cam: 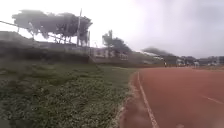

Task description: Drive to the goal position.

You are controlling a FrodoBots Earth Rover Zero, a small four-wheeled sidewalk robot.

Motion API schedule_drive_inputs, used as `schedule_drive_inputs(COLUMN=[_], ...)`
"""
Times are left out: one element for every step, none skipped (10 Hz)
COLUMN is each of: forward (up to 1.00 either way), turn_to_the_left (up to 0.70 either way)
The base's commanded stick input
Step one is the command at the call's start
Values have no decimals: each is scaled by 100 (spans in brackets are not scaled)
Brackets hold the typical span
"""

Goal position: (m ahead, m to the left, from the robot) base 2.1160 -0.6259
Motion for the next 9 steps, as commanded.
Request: schedule_drive_inputs(forward=[50,50,50,50,50,50,50,50,50], turn_to_the_left=[-46,-46,-46,-46,-46,-46,-46,-46,-46])
